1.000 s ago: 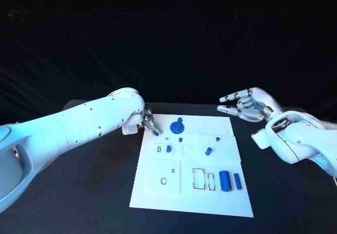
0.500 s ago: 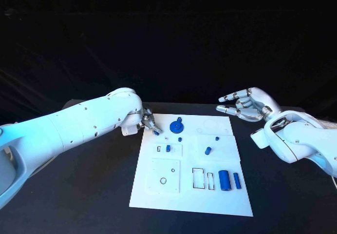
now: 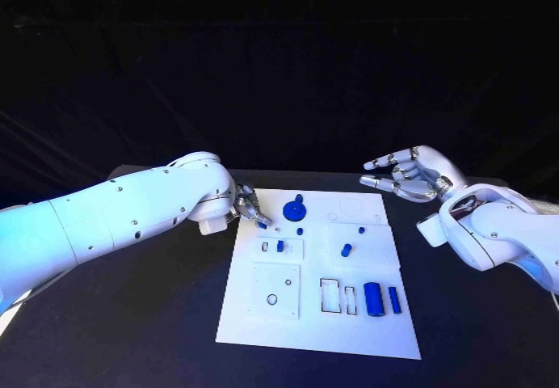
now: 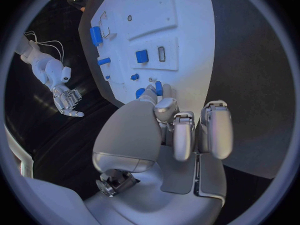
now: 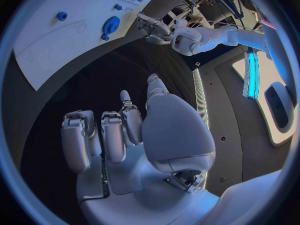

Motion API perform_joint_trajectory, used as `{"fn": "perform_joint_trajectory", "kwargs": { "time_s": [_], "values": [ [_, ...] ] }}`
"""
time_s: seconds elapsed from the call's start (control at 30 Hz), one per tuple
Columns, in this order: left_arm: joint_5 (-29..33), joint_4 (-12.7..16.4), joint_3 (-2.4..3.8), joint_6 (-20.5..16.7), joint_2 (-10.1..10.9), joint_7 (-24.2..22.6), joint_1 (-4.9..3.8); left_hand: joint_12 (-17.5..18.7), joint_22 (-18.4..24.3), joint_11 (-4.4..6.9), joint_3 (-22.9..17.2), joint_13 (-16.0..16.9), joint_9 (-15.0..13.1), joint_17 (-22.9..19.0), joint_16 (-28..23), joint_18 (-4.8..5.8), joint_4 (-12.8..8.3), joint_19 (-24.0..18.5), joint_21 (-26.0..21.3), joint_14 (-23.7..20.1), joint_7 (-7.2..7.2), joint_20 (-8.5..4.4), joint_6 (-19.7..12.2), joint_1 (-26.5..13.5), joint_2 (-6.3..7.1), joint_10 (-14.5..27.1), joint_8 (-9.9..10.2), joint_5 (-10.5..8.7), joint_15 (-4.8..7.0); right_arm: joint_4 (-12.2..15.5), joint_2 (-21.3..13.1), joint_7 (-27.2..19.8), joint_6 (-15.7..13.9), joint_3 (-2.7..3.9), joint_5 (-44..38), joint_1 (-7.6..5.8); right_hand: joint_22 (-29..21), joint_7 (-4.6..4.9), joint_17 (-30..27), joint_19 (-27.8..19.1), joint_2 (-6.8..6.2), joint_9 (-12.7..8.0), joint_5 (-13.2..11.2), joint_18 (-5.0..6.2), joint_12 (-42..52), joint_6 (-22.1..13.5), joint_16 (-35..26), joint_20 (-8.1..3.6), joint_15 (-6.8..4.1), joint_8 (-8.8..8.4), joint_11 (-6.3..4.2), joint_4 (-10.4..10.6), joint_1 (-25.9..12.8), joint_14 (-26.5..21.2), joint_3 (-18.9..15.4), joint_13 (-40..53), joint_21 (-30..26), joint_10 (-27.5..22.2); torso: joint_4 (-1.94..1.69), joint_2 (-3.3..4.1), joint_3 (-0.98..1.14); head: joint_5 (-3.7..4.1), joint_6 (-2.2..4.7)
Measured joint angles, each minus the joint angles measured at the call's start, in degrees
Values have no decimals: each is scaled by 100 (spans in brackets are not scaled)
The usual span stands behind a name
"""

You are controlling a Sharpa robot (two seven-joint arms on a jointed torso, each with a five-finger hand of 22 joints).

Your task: Assemble the parts on the task board

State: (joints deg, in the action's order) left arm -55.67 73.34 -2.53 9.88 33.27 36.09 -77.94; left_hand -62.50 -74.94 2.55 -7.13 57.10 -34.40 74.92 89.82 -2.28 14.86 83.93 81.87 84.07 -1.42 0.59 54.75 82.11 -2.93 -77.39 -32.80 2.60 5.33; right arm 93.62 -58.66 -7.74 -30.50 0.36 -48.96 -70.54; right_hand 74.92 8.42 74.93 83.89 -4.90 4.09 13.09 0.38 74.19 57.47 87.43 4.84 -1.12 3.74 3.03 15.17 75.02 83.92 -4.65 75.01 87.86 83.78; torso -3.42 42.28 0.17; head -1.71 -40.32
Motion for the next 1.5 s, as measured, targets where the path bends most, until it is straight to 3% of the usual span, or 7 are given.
{"fn": "perform_joint_trajectory", "kwargs": {
  "time_s": [0.5,0.8,1.5],
  "values": [
    [-455,825,-18,-555,375,76,237,131,1,25,-120,-173,-117,-1,0,0,86,21,37,-21,1,-21,-43,-71,71,26,-77,-6,21,-14,12,0,10,-7,12,3,-1,0,-1,0,0,-1,0,0,0,0,0,0,0,0,0,0,0,0,0,0,0,0,-25,-20,6,36,-38],
    [-587,1084,-27,-731,486,95,357,-41,1,73,-197,40,-154,-1,0,-1,121,17,37,-1,2,-24,-43,-115,148,-11,-116,-7,42,-17,23,1,17,-8,16,7,-1,0,-1,0,0,-1,0,0,0,0,0,0,0,0,0,0,0,0,0,0,0,0,-31,-19,3,53,-67],
    [-798,1000,-56,-553,415,140,402,-162,2,102,-355,154,-153,-1,0,0,10,0,88,-21,0,-41,-41,-170,336,-83,-230,-23,62,-12,23,1,24,-9,19,19,3,0,-2,0,0,-2,0,0,0,0,0,0,0,0,0,0,0,0,0,0,0,0,-21,-14,9,34,-108]
  ]
}}
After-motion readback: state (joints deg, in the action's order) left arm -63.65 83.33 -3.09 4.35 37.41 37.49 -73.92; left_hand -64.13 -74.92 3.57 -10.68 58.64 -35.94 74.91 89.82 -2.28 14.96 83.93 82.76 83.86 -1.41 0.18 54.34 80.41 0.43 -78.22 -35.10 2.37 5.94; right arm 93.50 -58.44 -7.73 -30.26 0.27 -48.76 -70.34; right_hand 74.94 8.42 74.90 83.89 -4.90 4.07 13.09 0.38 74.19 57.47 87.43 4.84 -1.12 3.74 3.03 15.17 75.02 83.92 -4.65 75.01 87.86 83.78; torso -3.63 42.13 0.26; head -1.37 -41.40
